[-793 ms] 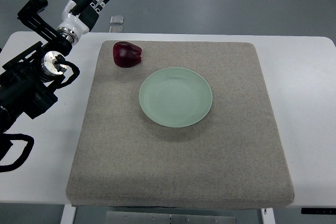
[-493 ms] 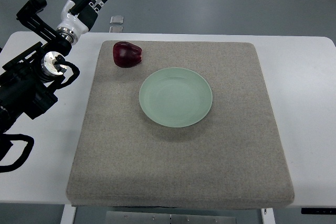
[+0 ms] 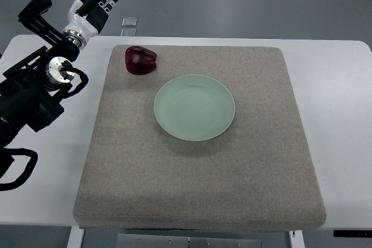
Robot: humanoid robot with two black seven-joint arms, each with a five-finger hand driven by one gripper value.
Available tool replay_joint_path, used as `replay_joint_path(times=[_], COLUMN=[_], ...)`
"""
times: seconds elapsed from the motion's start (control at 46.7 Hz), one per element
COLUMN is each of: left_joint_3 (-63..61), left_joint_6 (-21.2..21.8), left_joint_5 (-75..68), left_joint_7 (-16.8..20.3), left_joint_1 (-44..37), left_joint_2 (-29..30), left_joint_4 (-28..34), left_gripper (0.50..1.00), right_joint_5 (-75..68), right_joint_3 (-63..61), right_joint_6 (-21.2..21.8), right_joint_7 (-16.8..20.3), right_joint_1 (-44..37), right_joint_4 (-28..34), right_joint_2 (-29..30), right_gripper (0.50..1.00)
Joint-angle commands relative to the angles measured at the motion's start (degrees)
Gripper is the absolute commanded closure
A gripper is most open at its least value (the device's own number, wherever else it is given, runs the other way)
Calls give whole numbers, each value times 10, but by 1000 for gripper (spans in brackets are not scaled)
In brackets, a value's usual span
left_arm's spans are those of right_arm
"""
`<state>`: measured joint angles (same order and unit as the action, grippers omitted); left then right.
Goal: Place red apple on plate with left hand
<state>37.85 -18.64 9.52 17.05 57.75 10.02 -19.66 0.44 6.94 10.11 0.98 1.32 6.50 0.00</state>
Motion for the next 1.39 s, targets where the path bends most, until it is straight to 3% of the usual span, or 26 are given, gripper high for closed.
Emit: replay_joint_path(times=[0.0,0.214,0.386,0.793,1.114,1.371], left_joint_3=[0,-11,-11,-12,-17,-176], left_joint_6=[4,42,45,45,41,42], left_joint_5=[-1,-12,-59,-294,-563,-612], left_joint_7=[0,-1,-1,-4,-4,-4], left_joint_1=[1,4,14,25,46,76], left_joint_2=[0,0,5,9,19,40], left_joint_4=[1,2,2,-4,-26,-47], left_gripper=[514,525,534,544,538,536], right_joint_5=[0,0,0,0,0,0], right_joint_3=[0,0,0,0,0,0], right_joint_6=[0,0,0,0,0,0], right_joint_7=[1,1,1,0,1,0], right_joint_1=[0,0,0,0,0,0], right_joint_4=[0,0,0,0,0,0], right_joint_2=[0,0,0,0,0,0], right_gripper=[536,536,536,536,536,536])
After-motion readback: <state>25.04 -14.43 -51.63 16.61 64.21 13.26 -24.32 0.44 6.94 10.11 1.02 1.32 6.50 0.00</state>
